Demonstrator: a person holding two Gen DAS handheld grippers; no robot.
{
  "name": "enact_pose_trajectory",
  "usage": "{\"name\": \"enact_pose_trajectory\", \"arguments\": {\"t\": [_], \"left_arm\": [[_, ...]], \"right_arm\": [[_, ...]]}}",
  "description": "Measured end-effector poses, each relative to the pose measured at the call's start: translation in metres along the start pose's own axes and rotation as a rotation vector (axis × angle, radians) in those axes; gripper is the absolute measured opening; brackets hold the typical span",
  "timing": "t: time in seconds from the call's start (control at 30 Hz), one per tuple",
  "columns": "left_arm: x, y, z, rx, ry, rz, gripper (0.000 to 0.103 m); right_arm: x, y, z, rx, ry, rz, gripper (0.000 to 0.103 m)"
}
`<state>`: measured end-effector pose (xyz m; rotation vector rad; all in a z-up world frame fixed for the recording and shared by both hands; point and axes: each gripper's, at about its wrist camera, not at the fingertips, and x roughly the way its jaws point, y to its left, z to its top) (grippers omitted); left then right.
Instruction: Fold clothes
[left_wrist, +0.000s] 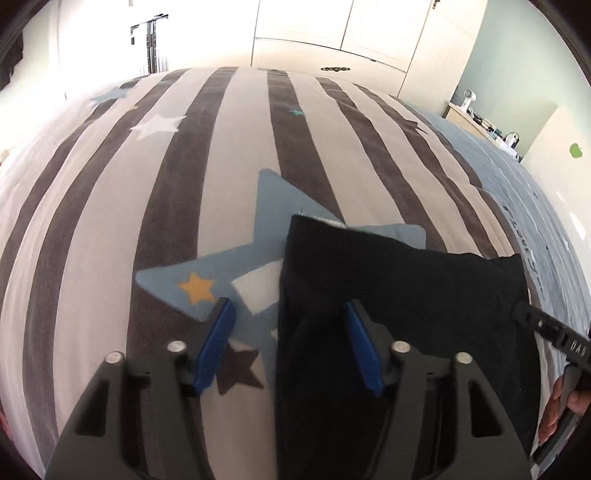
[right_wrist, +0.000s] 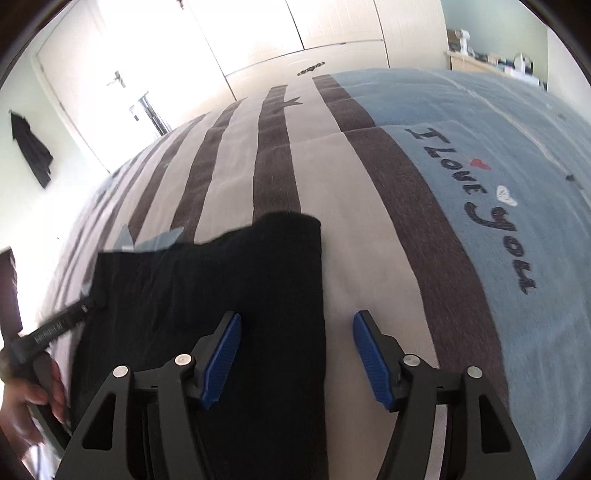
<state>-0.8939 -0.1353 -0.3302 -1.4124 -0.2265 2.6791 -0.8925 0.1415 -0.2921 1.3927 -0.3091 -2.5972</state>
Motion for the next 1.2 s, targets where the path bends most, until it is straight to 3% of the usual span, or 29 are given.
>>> {"name": "enact_pose_trajectory", "arguments": {"t": [0.03,0.07,0.1,0.13,0.17,0.4,0.53,0.63,0.7,0.77,0.8,0.83,0.9,1.0,1.1,1.2], "left_arm": [[0.009,-0.004,0.006,0.002,0.006,-0.016,0.028],[0.009,-0.005,0.007,0.007,0.009,-0.020,0.009],[0.008,-0.004,0.006,0.006,0.015,-0.022,0.007],[0.006,-0.004,0.007,0.003,0.011,-0.015,0.006],[0.004,-0.004,0.009,-0.003,0.006,-0.008,0.005],[-0.012,0.007,0.025,-0.010,-0.045,0.017,0.004],[-0.002,0.012,0.022,-0.002,-0.010,0.083,0.004],[0.008,0.007,0.025,-0.001,-0.011,0.107,0.008],[-0.004,0.013,0.031,-0.035,-0.063,0.132,0.012],[-0.024,0.018,0.039,-0.058,-0.165,0.157,0.012],[-0.027,0.019,0.042,-0.047,-0.166,0.159,0.012],[-0.031,0.020,0.045,-0.039,-0.164,0.153,0.012],[-0.042,0.021,0.042,-0.057,-0.147,0.069,0.012],[-0.069,0.014,0.013,-0.011,-0.133,-0.021,0.012],[-0.096,0.002,-0.035,0.071,-0.075,-0.096,0.012],[-0.133,-0.022,-0.091,0.142,-0.046,-0.150,0.012]], "right_arm": [[0.001,0.002,0.004,-0.009,-0.001,-0.002,0.060],[0.001,0.004,0.007,-0.017,-0.002,-0.005,0.054],[0.002,0.007,0.011,-0.026,-0.004,-0.007,0.047],[0.003,0.009,0.014,-0.035,-0.005,-0.010,0.016],[0.003,0.011,0.018,-0.044,-0.006,-0.012,0.006],[0.008,0.027,0.042,-0.105,-0.014,-0.029,0.005],[0.015,0.040,0.046,-0.159,0.005,-0.043,0.005],[0.028,0.034,0.042,-0.148,0.048,-0.090,0.015],[0.024,0.028,0.044,-0.138,0.015,-0.116,0.025],[0.021,0.022,0.052,-0.127,-0.006,-0.155,0.027],[0.019,0.018,0.056,-0.112,-0.015,-0.168,0.027],[0.013,0.015,0.057,-0.101,-0.030,-0.173,0.027],[-0.005,0.011,0.056,-0.087,-0.074,-0.164,0.027],[-0.039,0.014,0.043,-0.117,-0.116,-0.138,0.027],[-0.078,0.021,0.002,-0.180,-0.125,-0.053,0.027],[-0.119,0.027,-0.060,-0.231,-0.112,0.012,0.027]]}}
